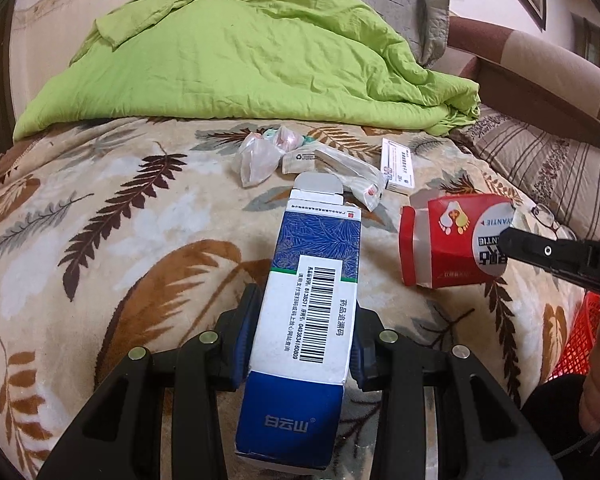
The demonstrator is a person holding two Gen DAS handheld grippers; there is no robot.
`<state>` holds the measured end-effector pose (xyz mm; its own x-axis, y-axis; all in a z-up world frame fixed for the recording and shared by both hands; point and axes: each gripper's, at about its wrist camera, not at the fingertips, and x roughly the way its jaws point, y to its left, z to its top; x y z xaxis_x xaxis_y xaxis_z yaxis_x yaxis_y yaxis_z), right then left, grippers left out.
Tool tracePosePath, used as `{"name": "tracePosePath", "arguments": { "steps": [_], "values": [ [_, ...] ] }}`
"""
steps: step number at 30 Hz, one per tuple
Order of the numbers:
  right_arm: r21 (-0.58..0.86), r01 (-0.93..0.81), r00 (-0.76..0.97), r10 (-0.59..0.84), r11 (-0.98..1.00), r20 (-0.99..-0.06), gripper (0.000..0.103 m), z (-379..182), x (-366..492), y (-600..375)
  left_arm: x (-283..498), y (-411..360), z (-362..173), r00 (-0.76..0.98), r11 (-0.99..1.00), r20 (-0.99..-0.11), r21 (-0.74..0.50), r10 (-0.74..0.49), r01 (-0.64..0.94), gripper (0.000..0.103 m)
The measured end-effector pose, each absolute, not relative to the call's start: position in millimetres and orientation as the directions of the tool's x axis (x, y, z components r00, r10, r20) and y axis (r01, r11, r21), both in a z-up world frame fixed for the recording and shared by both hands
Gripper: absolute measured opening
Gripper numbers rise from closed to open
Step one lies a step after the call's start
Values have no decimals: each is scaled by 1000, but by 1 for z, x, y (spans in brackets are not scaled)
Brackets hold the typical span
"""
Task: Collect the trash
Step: 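Lift both boxes off the blanket and hold them above the bed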
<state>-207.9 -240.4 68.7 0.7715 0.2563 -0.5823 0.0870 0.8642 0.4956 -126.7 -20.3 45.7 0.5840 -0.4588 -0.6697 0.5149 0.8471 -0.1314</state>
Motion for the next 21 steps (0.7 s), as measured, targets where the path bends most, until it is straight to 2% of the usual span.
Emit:
{"name": "tracePosePath", "arguments": {
  "steps": [21],
  "values": [
    [511, 92, 775, 260, 855, -575, 3, 68, -208, -243, -122, -15, 45, 579, 850, -668, -159, -467, 502, 37]
  ]
}}
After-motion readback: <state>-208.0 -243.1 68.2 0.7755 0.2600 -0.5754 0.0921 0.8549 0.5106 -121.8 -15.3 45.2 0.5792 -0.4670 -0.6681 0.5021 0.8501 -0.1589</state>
